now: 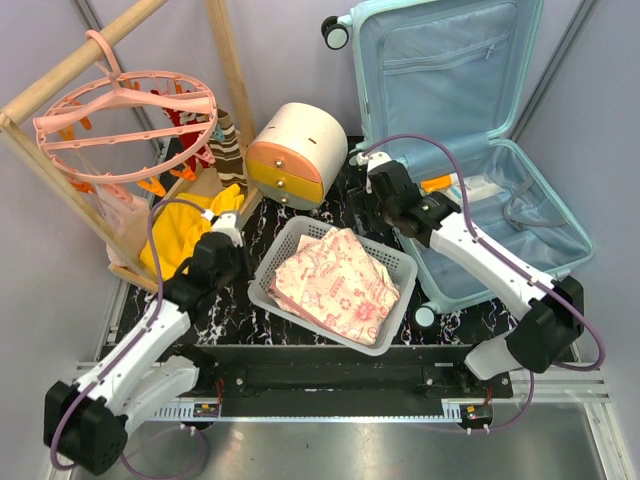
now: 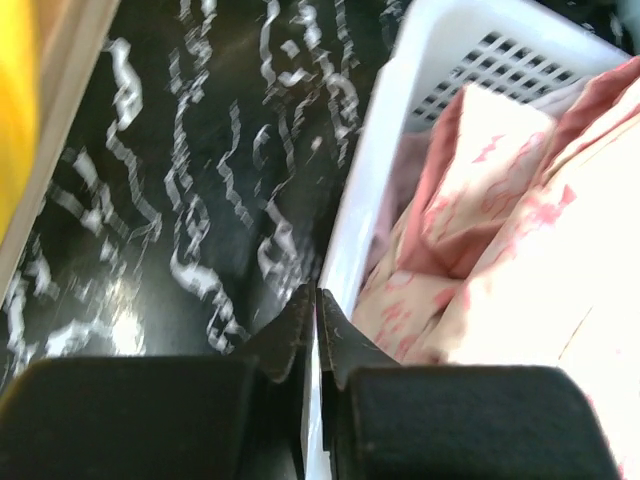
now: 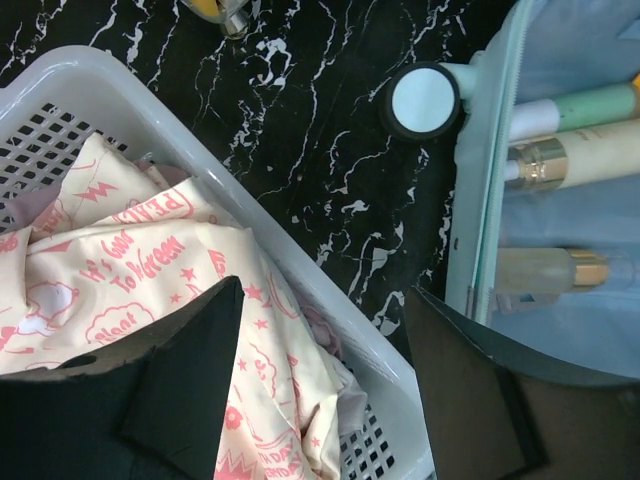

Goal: Open, take out, and arrange the luggage
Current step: Adjust the bin at the center of the board.

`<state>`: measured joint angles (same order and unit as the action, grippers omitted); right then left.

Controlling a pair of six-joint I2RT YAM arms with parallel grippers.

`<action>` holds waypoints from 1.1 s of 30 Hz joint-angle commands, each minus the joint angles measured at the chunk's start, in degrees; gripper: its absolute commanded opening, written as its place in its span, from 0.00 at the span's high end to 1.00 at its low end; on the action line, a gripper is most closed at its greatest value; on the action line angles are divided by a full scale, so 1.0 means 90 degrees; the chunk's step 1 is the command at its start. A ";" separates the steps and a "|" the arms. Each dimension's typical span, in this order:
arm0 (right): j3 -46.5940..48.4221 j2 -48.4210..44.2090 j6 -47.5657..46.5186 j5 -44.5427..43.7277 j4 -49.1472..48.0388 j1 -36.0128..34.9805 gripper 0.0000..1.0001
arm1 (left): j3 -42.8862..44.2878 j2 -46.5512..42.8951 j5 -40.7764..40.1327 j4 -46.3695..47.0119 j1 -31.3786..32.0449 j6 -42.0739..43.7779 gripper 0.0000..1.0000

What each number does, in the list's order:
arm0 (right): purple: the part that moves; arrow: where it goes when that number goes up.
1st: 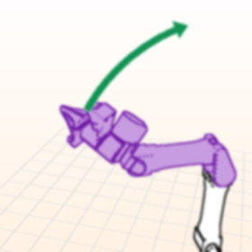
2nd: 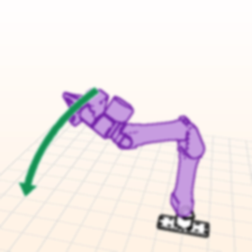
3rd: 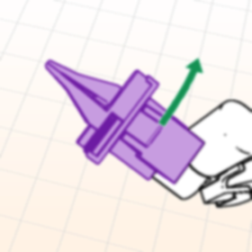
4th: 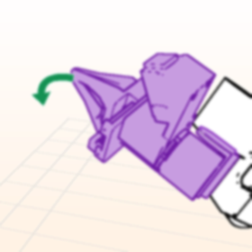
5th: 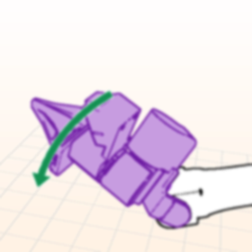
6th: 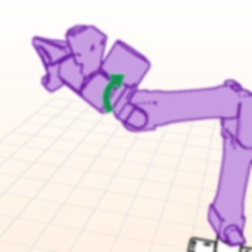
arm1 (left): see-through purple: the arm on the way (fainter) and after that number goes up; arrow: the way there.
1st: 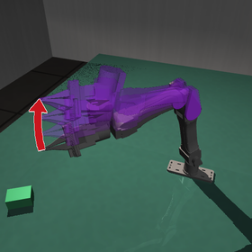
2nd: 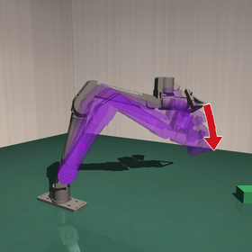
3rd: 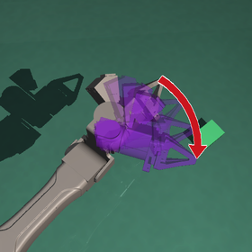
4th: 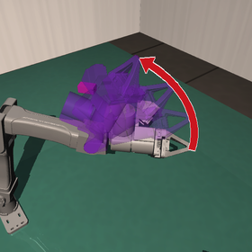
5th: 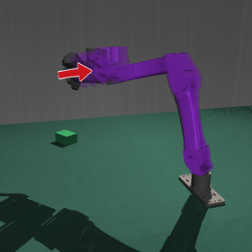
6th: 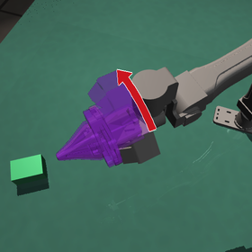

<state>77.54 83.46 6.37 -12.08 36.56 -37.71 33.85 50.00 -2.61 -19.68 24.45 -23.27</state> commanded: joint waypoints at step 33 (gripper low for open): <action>0.1473 0.1224 0.0005 0.1869 -0.0400 0.0851 0.25 | 0.2012 0.3254 0.1207 0.0956 0.0008 0.0984 0.63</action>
<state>88.73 93.95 7.22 2.83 34.30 -30.52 53.43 81.82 4.03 -13.67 24.45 -17.19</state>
